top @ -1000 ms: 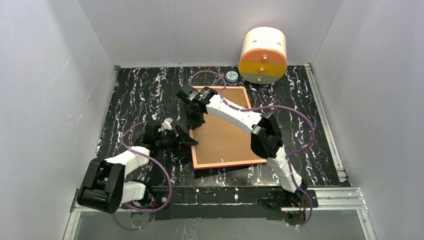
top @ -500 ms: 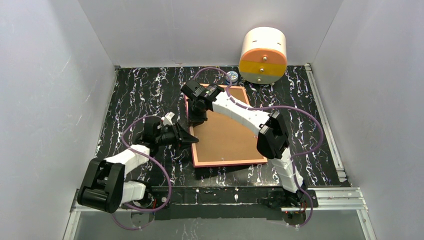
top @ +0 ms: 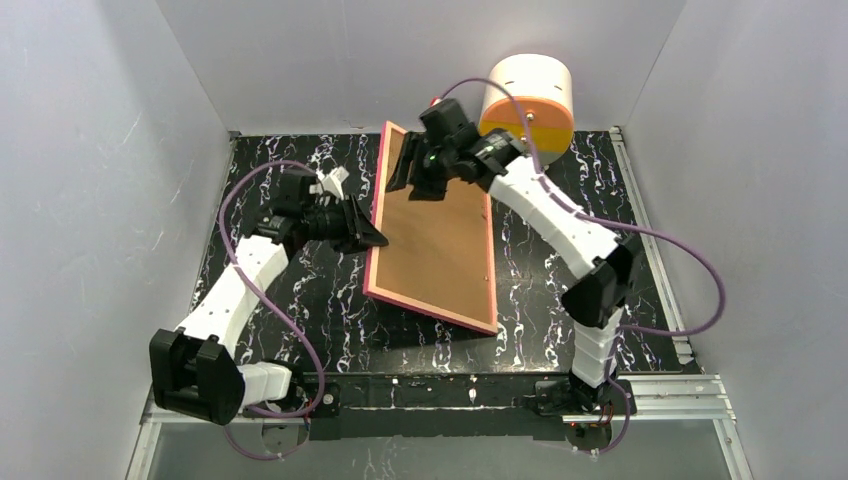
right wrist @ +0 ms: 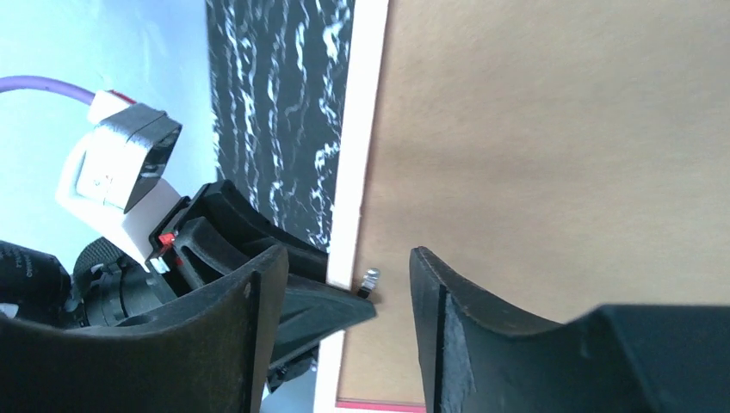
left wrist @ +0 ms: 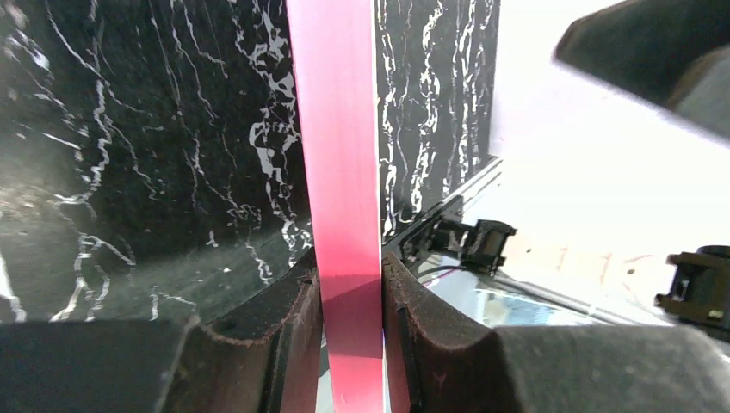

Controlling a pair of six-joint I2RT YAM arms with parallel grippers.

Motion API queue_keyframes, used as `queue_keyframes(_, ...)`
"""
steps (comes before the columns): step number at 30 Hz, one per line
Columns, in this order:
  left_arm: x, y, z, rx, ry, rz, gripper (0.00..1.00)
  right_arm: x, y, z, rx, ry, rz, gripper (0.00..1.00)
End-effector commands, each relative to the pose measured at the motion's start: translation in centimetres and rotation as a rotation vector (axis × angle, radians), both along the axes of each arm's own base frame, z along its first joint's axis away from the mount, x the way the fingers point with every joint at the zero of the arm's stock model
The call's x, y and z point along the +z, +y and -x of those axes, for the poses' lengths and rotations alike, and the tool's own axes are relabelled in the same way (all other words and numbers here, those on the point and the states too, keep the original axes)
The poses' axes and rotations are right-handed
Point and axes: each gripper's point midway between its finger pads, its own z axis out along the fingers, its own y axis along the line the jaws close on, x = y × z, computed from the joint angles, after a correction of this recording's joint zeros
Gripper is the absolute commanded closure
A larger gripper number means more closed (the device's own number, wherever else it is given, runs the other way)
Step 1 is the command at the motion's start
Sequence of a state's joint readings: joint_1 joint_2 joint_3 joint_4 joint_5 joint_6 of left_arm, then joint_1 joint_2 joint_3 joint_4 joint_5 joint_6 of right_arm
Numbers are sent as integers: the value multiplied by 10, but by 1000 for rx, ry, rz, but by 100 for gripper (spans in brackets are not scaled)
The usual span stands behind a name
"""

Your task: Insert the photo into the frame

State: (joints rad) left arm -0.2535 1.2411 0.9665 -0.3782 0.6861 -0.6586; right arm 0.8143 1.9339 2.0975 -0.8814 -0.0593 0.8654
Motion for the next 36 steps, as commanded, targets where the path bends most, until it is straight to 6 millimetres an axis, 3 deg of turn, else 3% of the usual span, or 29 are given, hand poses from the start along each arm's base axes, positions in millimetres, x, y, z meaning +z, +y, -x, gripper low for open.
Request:
queue_keyframes(1,23,22,-2,-85,-107,-202,100,63,-30,-10,-75,-103,-107,34)
queue_keyframes(9,92,30,-39,-77,-312,-301,100,91,-59,-20,-161,-149,-146,28)
queue_keyframes(16,122,48,-53,-59,-431,-427,100,100,-60,-26,-173,-126,-200,28)
queue_keyframes(19,138,46,-52,-89,-501,-424,100,103,-62,-31,-196,-112,-212,27)
queue_keyframes(28,174,43,-54,-105,-633,-420,100,119,-65,-46,-221,-89,-271,9)
queue_keyframes(36,192,53,-59,-127,-781,-509,100,115,-57,-47,-179,-28,-326,4)
